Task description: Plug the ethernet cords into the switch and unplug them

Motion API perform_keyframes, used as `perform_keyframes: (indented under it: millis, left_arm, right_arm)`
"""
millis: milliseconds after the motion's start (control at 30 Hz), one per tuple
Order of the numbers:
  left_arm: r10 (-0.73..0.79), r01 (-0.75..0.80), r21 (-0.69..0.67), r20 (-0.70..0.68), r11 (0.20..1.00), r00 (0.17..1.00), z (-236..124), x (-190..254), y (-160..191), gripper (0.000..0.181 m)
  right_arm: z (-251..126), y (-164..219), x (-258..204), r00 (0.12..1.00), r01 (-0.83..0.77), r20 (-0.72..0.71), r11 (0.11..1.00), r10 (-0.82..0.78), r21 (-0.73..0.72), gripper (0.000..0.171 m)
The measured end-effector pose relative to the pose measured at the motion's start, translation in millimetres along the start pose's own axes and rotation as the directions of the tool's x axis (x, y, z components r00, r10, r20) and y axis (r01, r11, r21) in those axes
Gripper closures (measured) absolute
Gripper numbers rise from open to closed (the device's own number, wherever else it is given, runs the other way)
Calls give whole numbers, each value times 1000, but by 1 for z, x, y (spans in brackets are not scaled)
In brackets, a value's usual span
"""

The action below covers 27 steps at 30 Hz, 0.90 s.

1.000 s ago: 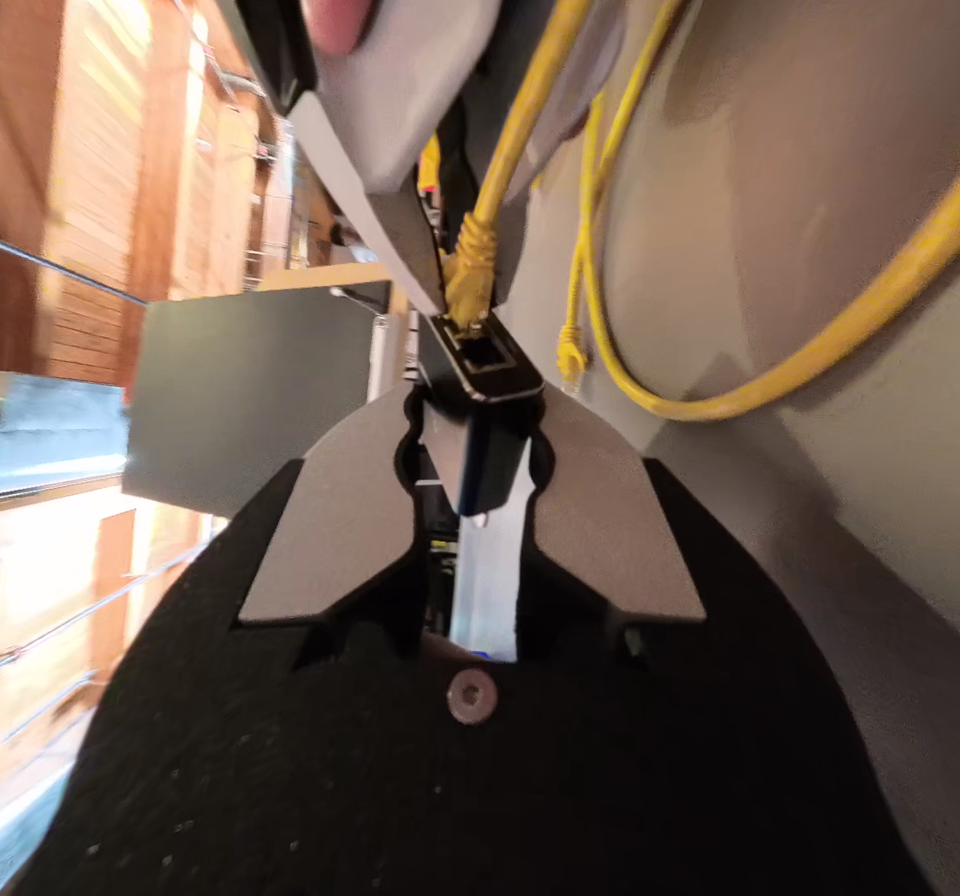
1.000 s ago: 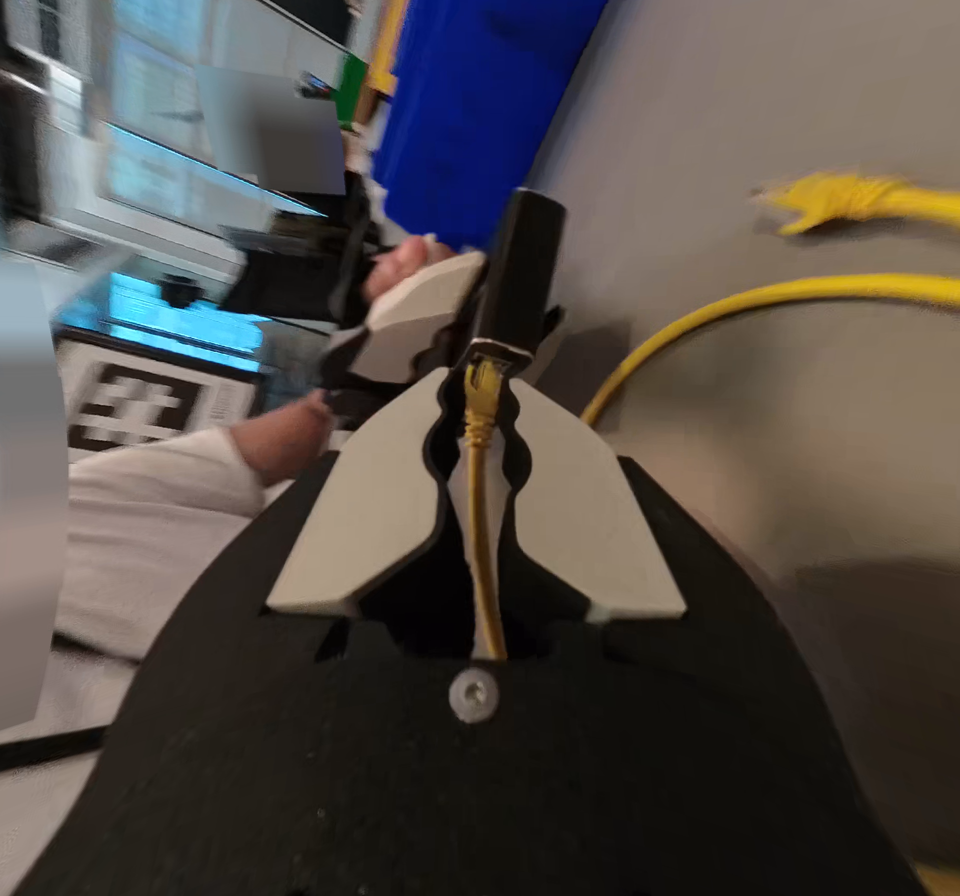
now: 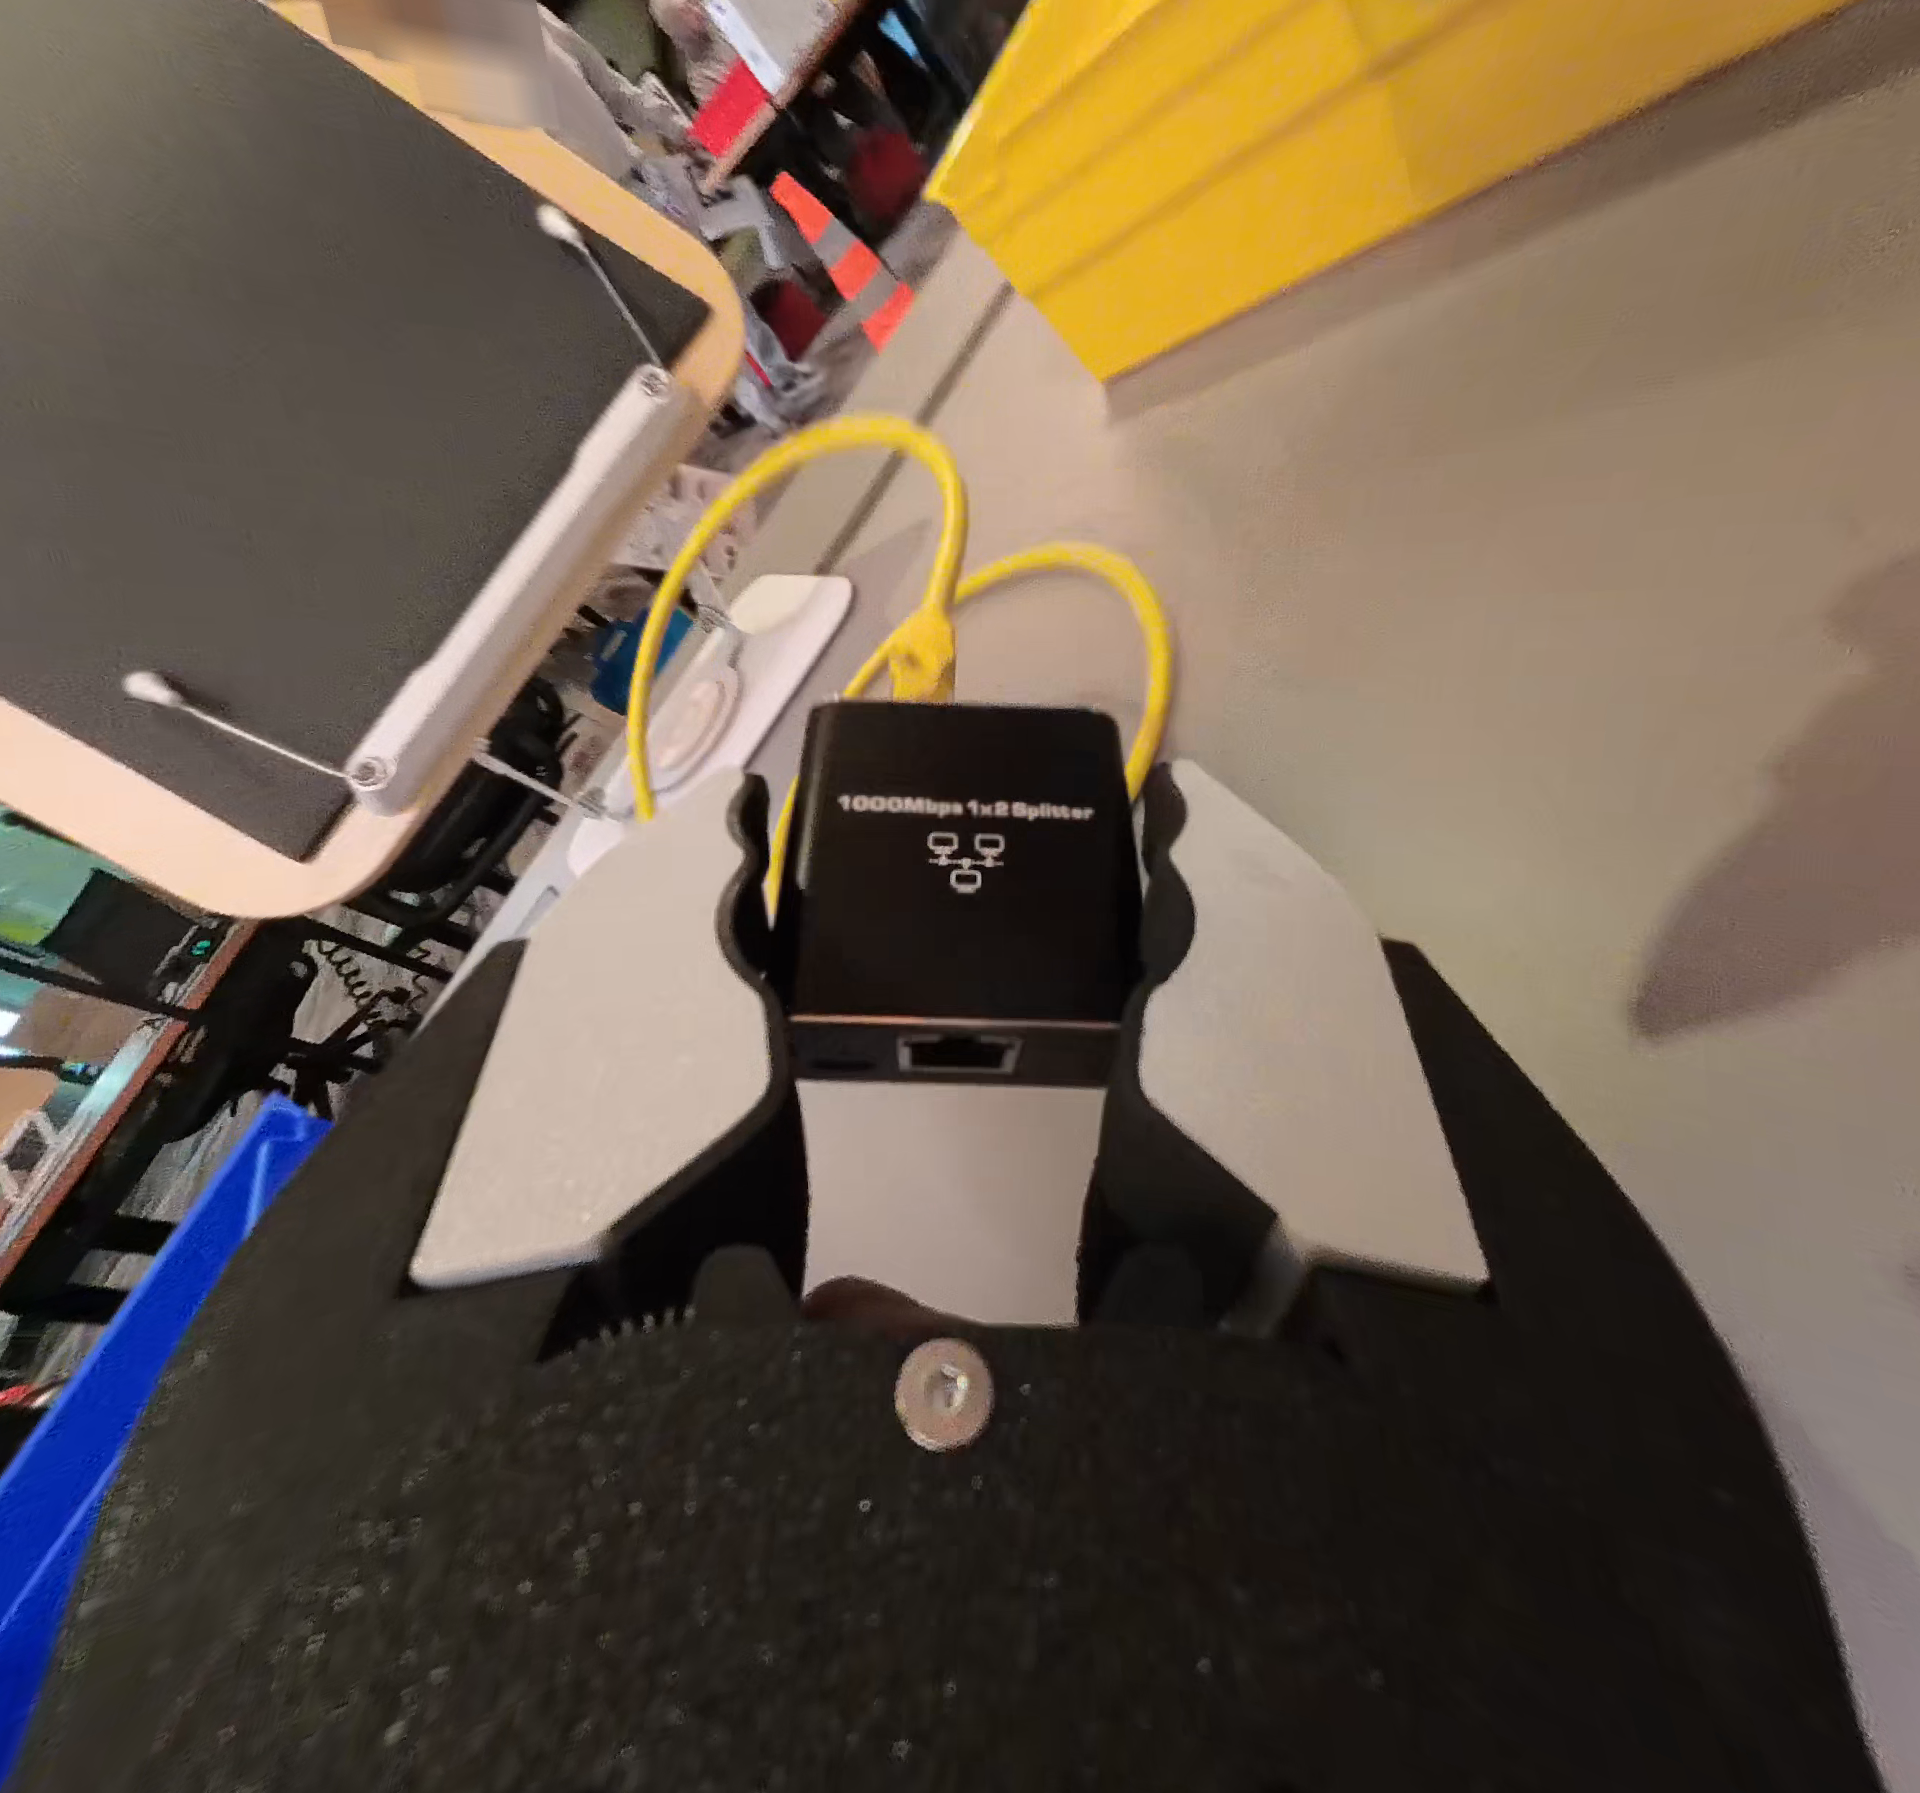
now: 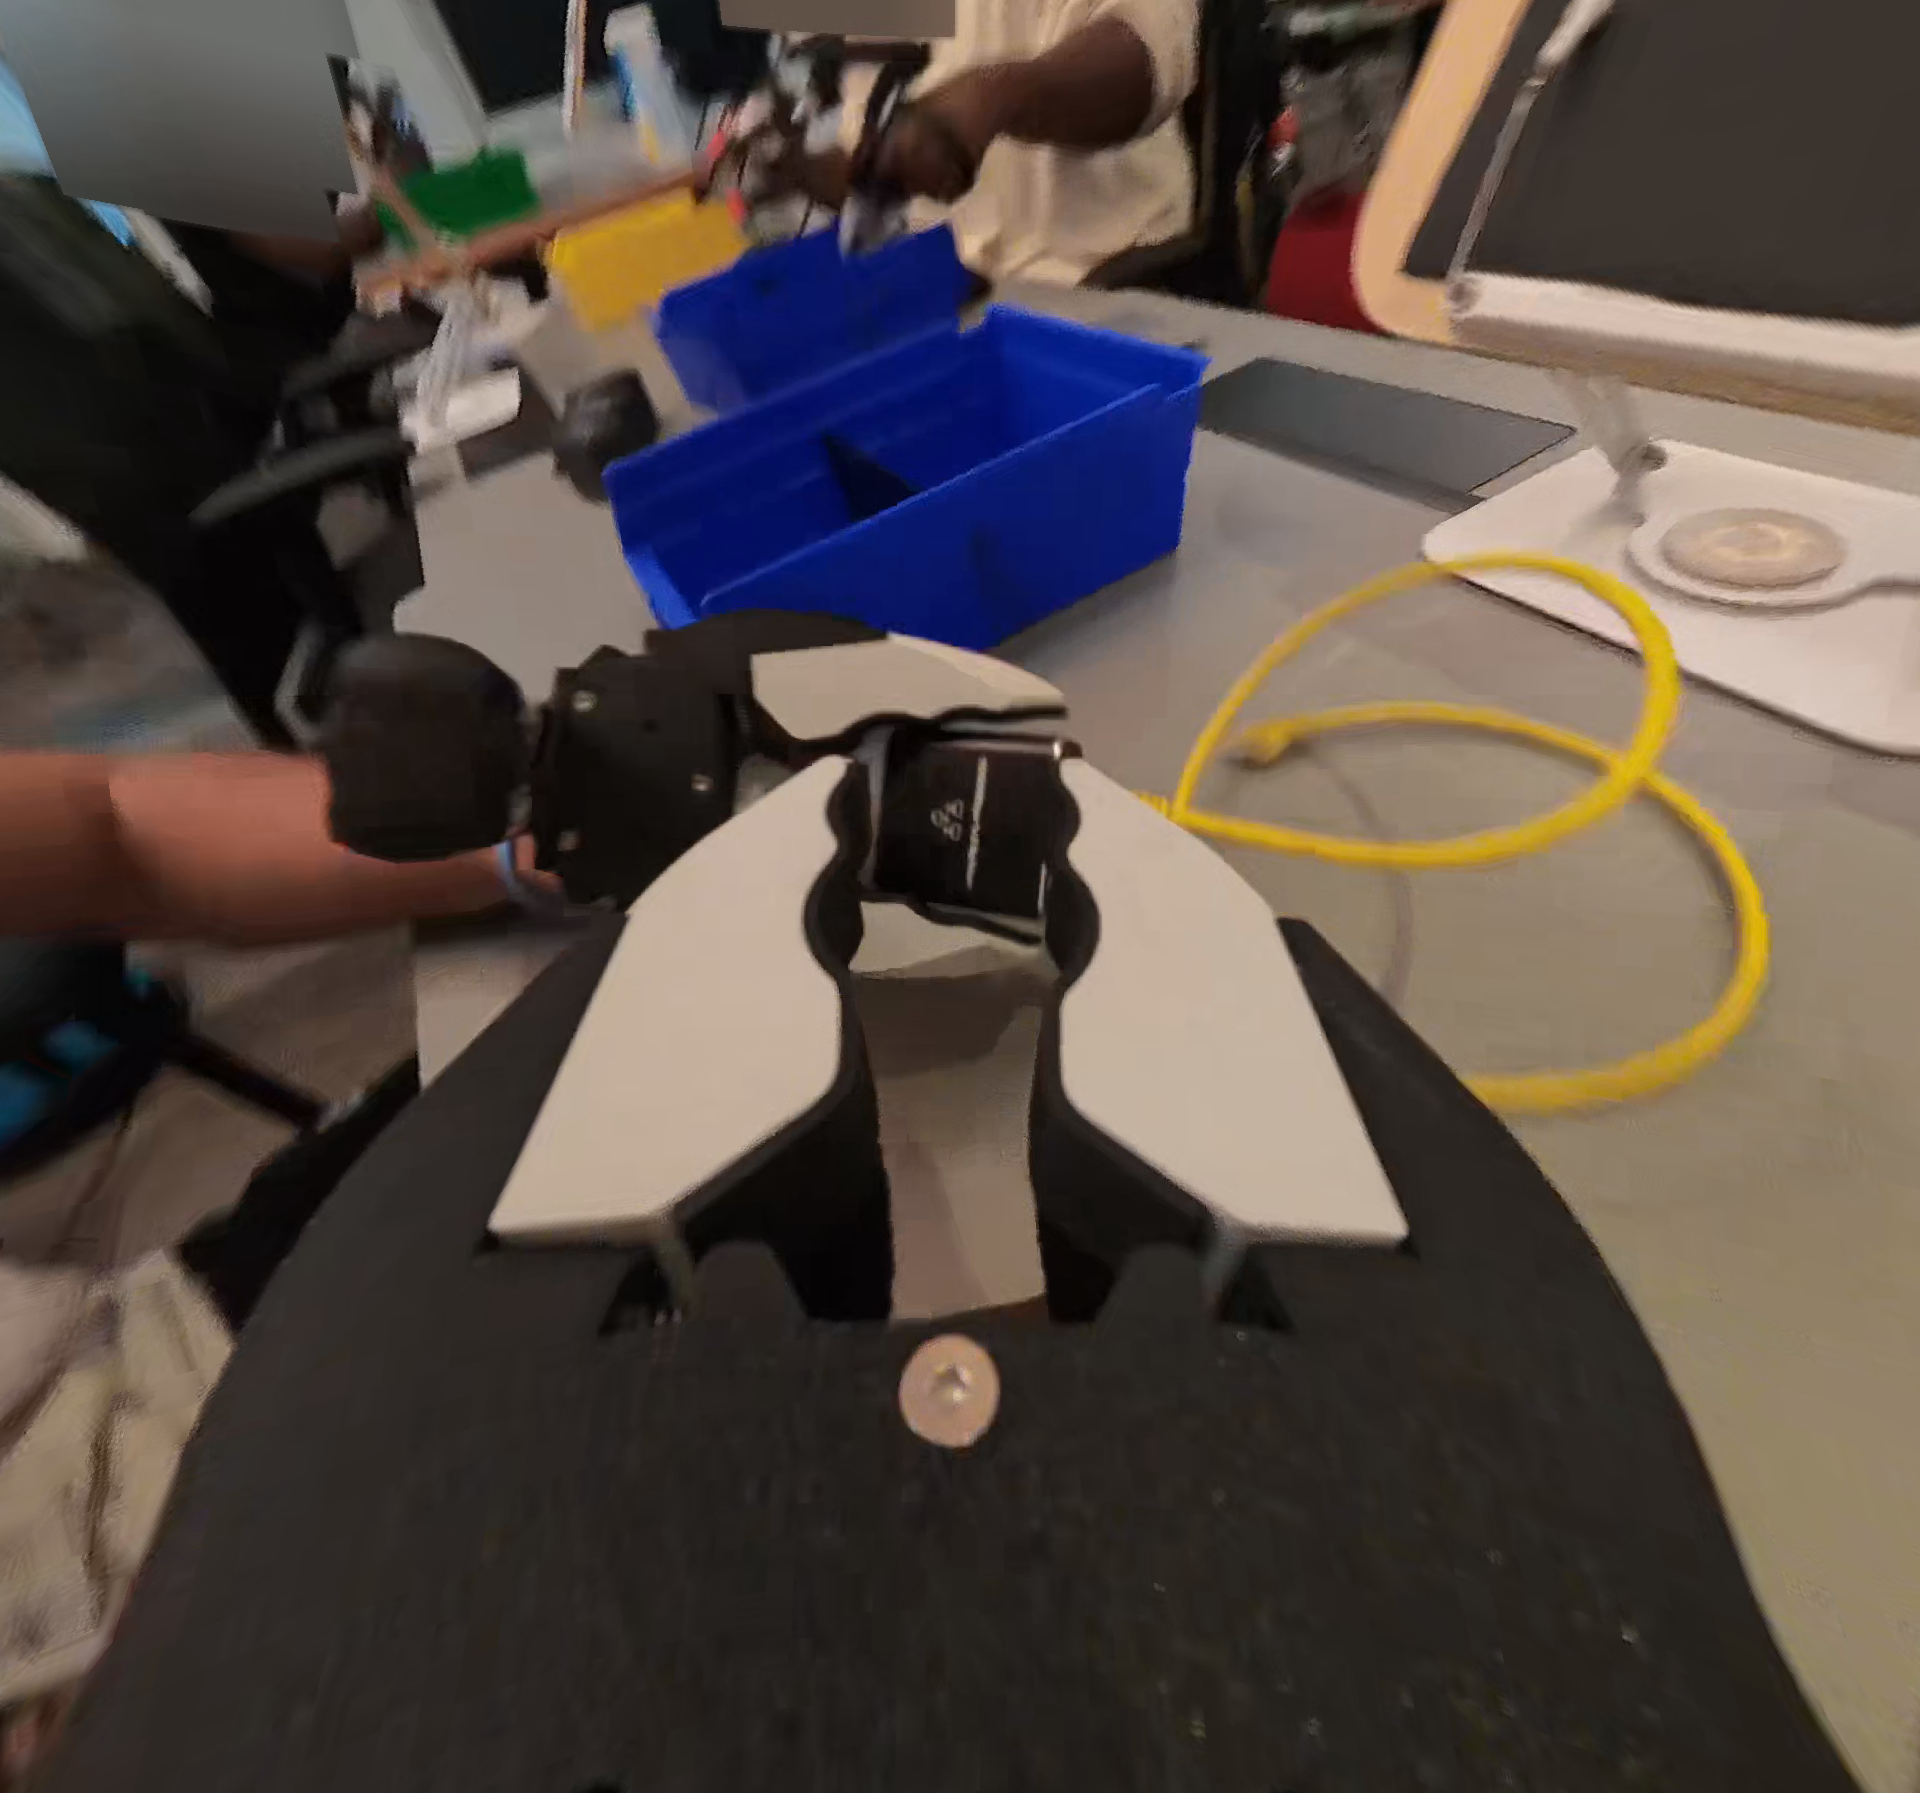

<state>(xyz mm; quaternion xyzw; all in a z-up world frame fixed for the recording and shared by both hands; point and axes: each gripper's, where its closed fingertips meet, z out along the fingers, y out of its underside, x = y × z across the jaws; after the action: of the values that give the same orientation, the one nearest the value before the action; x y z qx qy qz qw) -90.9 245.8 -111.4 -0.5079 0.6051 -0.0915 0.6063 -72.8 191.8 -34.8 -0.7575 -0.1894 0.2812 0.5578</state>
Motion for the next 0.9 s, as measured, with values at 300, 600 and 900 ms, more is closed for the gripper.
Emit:
perform_keyframes:
  millis: [300,600,900]
  left_arm:
    - [107,-113,102,65,988,992,-11,8,-21,116]
    - [-115,143,220,-138,965,984,-20,22,-32,119]
    - [-374,592,54,-727,804,576,-47,42,-36,134]
  right_arm:
    - [52,67,1,711,-641,308,762,633,-86,115]
    - [50,58,-11,849,-386,362,920,385,-72,143]
    - [23,85,-4,953,292,183,899,-242,-326,145]
